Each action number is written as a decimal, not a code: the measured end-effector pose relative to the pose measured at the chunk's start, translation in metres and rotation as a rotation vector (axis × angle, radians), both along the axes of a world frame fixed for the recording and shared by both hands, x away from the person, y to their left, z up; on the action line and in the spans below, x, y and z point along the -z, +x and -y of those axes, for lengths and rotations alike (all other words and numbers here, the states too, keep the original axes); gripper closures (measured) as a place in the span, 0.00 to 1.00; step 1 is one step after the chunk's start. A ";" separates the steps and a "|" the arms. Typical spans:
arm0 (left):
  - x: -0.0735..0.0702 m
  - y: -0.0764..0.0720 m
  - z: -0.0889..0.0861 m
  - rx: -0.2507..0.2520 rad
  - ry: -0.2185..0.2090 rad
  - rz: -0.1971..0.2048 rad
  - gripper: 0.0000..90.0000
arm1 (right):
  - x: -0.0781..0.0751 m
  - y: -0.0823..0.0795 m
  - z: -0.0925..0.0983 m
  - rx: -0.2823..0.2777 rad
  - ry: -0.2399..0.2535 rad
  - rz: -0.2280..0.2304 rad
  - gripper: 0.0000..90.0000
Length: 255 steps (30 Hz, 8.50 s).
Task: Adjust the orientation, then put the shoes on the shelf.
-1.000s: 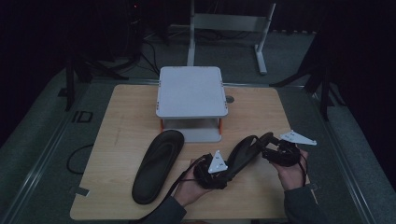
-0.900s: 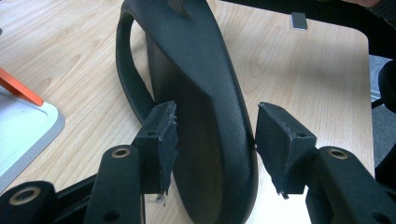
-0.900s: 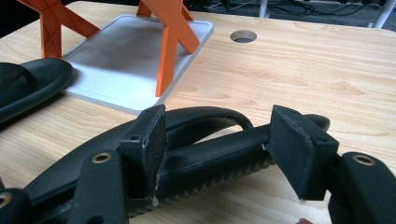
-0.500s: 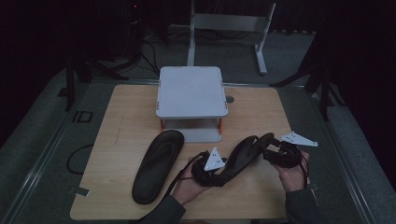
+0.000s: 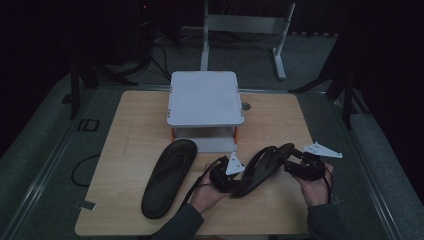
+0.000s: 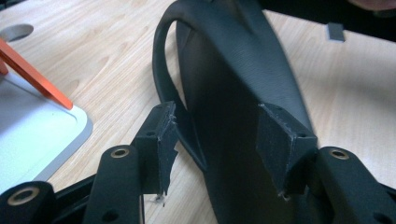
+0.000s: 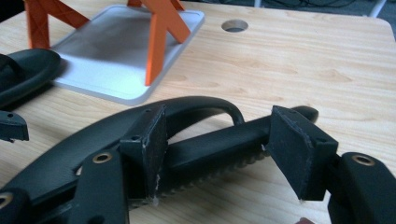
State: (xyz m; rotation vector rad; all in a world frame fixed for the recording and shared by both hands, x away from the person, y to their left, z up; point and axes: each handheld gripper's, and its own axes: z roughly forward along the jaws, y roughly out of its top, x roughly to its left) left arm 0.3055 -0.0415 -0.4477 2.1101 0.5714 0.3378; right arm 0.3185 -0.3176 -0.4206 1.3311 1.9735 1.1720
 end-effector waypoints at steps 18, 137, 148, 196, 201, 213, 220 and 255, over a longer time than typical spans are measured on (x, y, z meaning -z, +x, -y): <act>0.023 0.023 0.017 -0.062 0.004 -0.075 0.49 | 0.007 0.006 0.009 0.030 0.011 -0.010 0.41; 0.025 -0.064 -0.114 -0.631 -0.031 -0.024 0.94 | 0.026 0.010 -0.115 -0.374 -0.007 -0.040 0.50; 0.028 -0.071 -0.118 -0.674 -0.004 -0.005 0.90 | 0.035 0.011 -0.120 -0.382 -0.019 -0.075 0.51; 0.036 -0.062 -0.150 -0.563 0.027 -0.069 0.72 | 0.057 -0.005 -0.165 -0.532 -0.054 -0.137 0.57; 0.036 -0.061 -0.151 -0.561 0.032 -0.063 0.71 | 0.057 -0.005 -0.165 -0.534 -0.052 -0.137 0.56; 0.037 -0.058 -0.146 -0.558 0.054 -0.042 0.65 | 0.059 -0.005 -0.164 -0.533 -0.048 -0.144 0.55; 0.036 -0.054 -0.144 -0.559 0.061 -0.040 0.66 | 0.059 -0.004 -0.164 -0.534 -0.046 -0.142 0.55; 0.031 -0.050 -0.145 -0.591 0.033 -0.048 0.84 | 0.049 -0.006 -0.146 -0.481 -0.016 -0.088 0.54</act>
